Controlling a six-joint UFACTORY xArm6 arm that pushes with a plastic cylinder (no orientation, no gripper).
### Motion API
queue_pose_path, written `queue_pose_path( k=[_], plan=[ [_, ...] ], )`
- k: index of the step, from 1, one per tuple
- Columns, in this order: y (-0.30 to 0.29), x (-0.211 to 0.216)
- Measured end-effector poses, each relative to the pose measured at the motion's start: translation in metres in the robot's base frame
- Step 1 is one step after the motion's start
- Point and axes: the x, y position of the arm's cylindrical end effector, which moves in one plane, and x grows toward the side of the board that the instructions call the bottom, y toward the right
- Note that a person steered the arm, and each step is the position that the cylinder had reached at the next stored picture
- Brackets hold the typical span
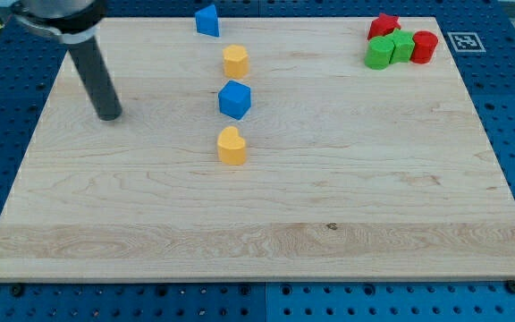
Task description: Point at the blue triangle
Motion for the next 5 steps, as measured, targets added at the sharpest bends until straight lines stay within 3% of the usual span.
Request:
queue_pose_path(
  k=[2,5],
  plan=[
    [-0.048,-0.078],
    [-0.028,-0.197]
  ],
)
